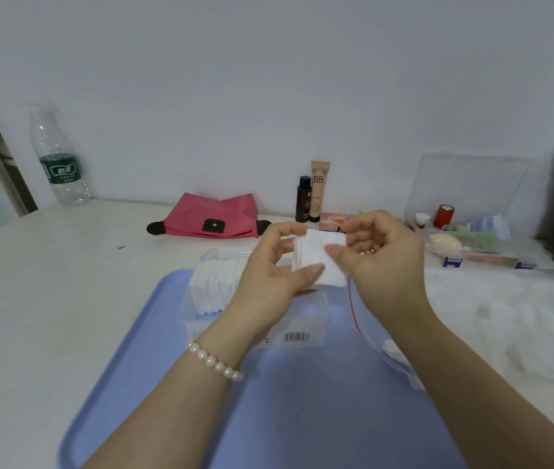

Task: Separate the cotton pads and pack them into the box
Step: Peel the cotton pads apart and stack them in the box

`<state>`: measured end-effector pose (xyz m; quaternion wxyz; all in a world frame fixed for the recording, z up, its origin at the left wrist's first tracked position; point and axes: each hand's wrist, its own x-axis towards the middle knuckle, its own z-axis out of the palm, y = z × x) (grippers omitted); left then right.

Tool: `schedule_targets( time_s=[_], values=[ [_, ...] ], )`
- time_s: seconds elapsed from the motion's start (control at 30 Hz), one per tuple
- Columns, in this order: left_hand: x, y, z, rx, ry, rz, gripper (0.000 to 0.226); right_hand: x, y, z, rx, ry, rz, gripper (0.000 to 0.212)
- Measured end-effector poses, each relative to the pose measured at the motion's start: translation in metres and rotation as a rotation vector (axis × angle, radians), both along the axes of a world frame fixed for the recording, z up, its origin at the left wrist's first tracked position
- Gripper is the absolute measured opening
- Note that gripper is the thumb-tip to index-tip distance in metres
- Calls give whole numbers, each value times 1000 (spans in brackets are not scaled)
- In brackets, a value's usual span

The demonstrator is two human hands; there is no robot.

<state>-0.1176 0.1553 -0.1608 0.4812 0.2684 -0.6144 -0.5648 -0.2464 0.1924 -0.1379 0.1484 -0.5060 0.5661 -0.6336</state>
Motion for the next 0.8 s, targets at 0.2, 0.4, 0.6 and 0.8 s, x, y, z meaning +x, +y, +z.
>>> schedule_targets(
  time_s=[0.2, 0.4, 0.6, 0.8],
  values=[
    [17, -5, 11, -74, -27, -152, 70, -9, 2, 30, 339, 24, 275, 55],
    [41, -20, 20, 76, 34, -73, 62, 15, -21, 67, 563, 228, 415, 50],
    [72, -44, 11, -240, -329, 464, 20, 31, -40, 56, 665, 269, 210, 42],
    [64, -51, -5, -411, -841, 296, 32, 62, -55, 16, 720, 705, -6, 53]
  ],
)
